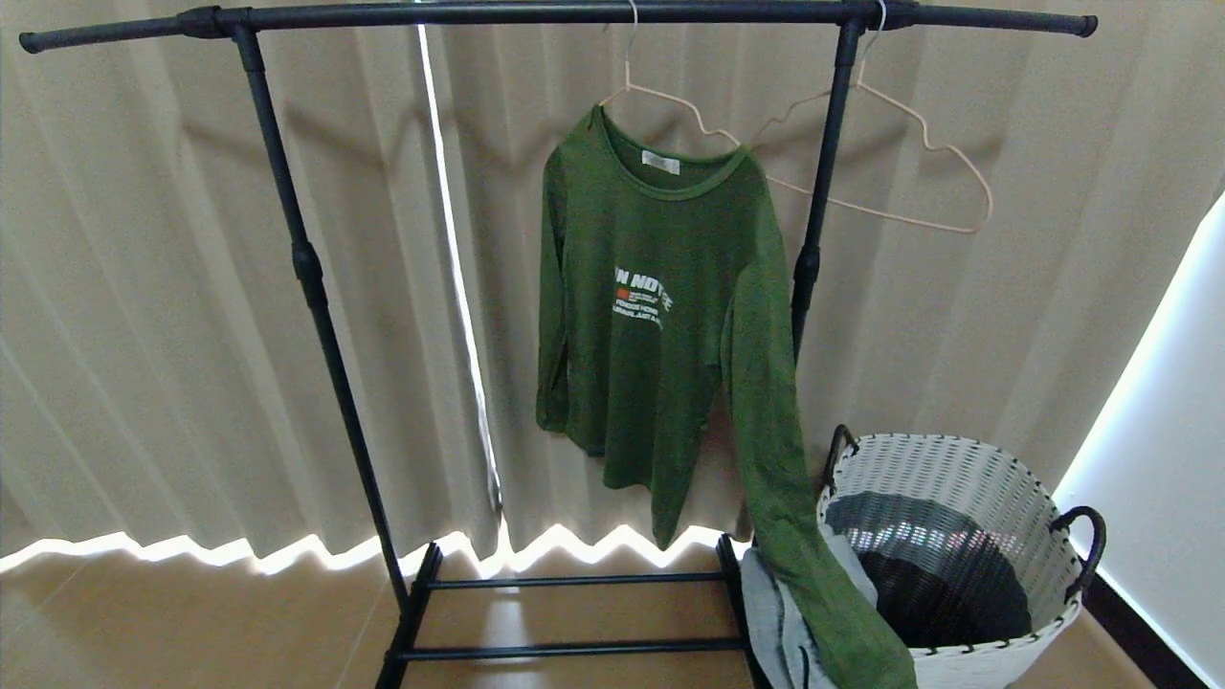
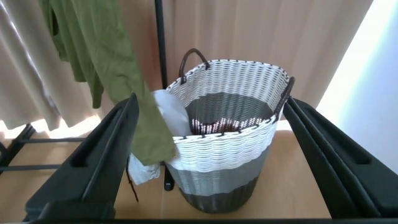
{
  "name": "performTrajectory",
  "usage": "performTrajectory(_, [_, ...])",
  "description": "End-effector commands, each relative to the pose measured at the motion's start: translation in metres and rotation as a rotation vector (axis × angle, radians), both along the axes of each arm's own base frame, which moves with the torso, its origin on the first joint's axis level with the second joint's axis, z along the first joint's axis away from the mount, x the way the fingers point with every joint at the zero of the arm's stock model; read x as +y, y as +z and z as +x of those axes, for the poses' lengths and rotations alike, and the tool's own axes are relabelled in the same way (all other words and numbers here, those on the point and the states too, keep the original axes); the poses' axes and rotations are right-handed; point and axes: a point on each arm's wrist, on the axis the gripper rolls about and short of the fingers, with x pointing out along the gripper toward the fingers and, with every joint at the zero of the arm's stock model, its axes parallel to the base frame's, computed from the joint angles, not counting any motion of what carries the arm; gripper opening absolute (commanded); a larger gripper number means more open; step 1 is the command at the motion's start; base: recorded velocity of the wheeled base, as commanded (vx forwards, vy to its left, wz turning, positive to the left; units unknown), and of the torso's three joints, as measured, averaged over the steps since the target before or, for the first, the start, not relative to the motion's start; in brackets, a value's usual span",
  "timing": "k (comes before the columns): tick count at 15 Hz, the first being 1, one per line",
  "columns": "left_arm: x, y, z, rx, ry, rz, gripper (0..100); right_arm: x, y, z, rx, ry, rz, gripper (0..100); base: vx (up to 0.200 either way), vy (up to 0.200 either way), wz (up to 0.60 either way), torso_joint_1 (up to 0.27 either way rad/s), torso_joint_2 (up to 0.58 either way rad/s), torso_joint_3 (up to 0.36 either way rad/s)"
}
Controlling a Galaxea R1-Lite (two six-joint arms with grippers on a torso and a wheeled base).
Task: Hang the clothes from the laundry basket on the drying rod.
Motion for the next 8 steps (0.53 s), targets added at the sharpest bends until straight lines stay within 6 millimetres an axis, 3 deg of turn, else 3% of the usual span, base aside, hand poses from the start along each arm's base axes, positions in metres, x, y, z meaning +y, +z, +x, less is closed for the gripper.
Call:
performTrajectory(1, [0.0, -0.0001, 0.0, 0.001, 0.0, -0.001, 100, 0.0, 0.0, -0.0001, 0.0, 0.0, 0.0, 100, 0.2, 0.0, 0.0, -0.007, 0.0, 0.007])
performTrajectory(7, [0.0, -0.0001, 0.0, 0.001, 0.0, 0.001, 100, 0.0003, -0.0009, 0.0002, 0.006, 0.012, -0.029, 100, 0.2, 0.0, 0.0, 0.004, 0.0, 0.001])
performTrajectory(8, [0.0, -0.0001, 0.0, 0.001, 0.0, 0.002, 100, 0.0003, -0.0008, 0.0002, 0.004, 0.014, -0.029, 100, 0.0, 0.0, 0.0, 0.0, 0.0, 0.0])
